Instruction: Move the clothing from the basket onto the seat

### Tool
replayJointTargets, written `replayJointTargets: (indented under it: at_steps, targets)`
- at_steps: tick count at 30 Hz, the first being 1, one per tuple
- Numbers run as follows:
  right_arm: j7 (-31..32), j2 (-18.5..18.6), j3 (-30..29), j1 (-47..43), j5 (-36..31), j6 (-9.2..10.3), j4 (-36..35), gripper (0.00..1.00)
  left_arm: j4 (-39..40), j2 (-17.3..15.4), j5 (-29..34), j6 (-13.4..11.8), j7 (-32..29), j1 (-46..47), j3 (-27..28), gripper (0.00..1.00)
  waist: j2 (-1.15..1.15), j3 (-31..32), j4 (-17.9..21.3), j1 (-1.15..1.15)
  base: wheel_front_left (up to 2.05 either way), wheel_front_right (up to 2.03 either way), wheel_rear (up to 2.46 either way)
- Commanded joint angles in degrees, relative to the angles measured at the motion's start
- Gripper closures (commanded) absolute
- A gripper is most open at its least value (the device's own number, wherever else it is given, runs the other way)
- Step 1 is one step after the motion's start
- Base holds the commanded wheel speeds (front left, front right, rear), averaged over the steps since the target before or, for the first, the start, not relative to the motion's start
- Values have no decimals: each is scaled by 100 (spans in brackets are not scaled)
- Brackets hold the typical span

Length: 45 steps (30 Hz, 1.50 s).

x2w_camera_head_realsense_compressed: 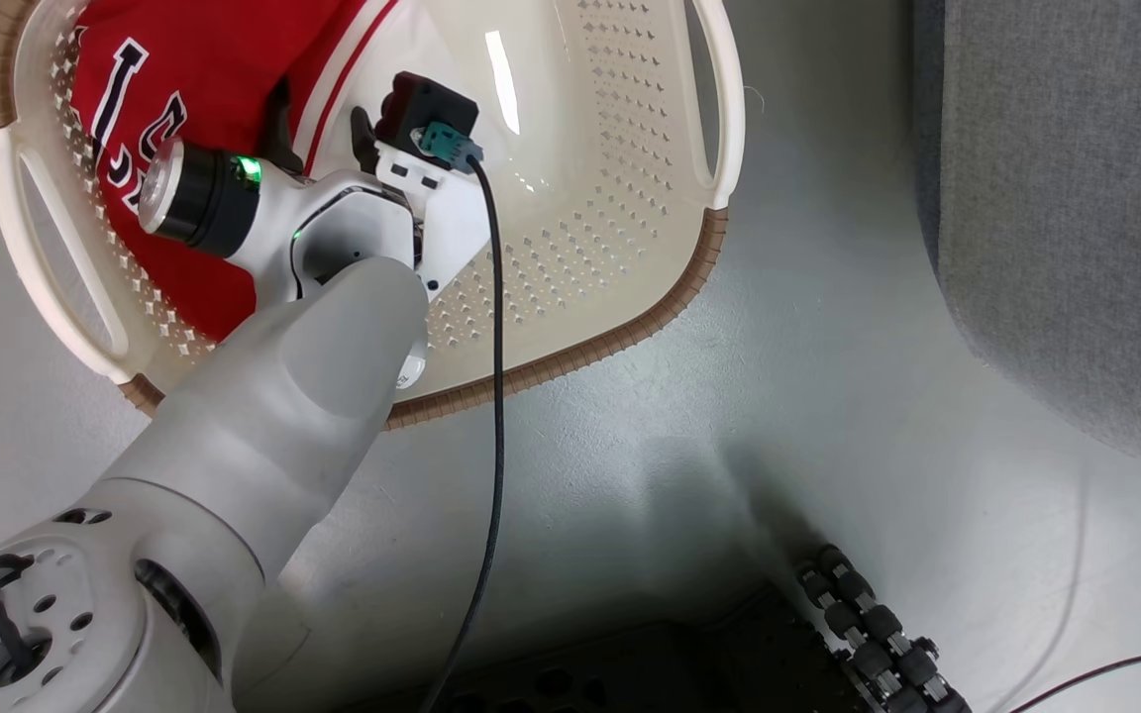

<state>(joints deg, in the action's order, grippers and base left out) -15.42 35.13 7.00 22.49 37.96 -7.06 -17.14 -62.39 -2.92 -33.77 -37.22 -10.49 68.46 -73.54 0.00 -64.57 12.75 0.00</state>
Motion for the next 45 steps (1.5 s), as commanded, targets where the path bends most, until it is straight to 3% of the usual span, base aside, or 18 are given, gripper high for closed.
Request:
replayJointTargets:
  at_steps: [1, 2, 3, 4, 5, 6, 17, 25, 34, 45]
  targets:
    - [42, 47, 205, -532, 144, -43, 100, 0, 11, 4, -98, -97, 40, -74, 38, 0, 0, 13, -4, 0, 0, 0, 0]
    - [42, 52, 201, -536, 150, -43, 94, 0, 17, 4, -160, -71, 59, -77, 44, 0, 0, 20, -5, 0, 0, 0, 0]
    - [42, 58, 191, -541, 156, -43, 90, 0, 28, 4, -239, -46, 90, -80, 74, 10, 0, 26, -9, 0, 0, 0, 0]
    - [42, 65, 177, -544, 163, -43, 88, 0, 31, 4, -305, -26, 127, -80, 89, 38, 0, 30, -14, 0, 0, 0, 0]
    - [42, 65, 177, -544, 163, -43, 88, 0, 31, 4, -305, -26, 127, -80, 89, 38, 0, 30, -14, 0, 0, 0, 0]
    - [42, 75, 152, -545, 179, -43, 89, 0, 35, 4, -426, 78, 145, -85, 94, 100, 0, 40, -19, 0, 0, 0, 0]
    - [42, 65, 51, -410, 240, -43, 114, 0, 338, 4, -995, 308, 411, -221, 91, 100, 0, 134, -3, 0, 0, 0, 0]
    - [42, 22, -25, -190, 198, -43, 82, 0, 562, 4, -1271, 342, 1189, -369, 66, 100, 0, 398, -35, 0, 0, 0, 0]
    - [42, 78, 170, -326, 26, -43, 215, 0, 926, 4, -1690, 416, 2045, -1059, 40, 100, 0, 1502, -320, 0, 0, 0, 0]
    - [42, -52, 699, -760, -181, -43, 655, 0, 1056, 4, -2069, 830, 2541, -1740, 136, 100, 0, 3000, -710, 0, 0, 0, 0]
